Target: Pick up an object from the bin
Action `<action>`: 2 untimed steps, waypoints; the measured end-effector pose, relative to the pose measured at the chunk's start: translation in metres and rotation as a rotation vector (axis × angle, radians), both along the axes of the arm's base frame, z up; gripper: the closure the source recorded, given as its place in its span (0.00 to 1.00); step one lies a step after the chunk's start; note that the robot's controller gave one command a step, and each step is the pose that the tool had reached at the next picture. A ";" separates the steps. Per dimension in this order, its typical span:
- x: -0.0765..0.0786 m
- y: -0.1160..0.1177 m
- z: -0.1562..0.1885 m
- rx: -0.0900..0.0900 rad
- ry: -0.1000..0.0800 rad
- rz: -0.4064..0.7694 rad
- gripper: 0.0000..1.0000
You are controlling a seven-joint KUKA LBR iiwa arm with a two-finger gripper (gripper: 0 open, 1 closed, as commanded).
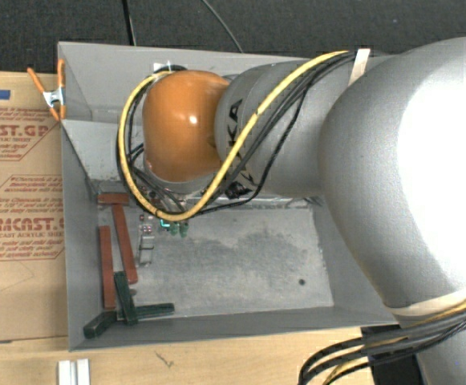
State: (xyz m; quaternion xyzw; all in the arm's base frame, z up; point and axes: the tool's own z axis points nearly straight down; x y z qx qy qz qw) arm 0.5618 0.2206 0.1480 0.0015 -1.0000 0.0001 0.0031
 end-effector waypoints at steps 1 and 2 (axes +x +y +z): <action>0.002 -0.001 0.005 0.002 -0.007 -0.003 0.00; -0.003 0.015 -0.037 0.003 -0.013 0.305 0.00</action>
Offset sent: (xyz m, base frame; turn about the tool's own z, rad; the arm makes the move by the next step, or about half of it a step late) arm -0.0102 0.0264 -0.0780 -0.5735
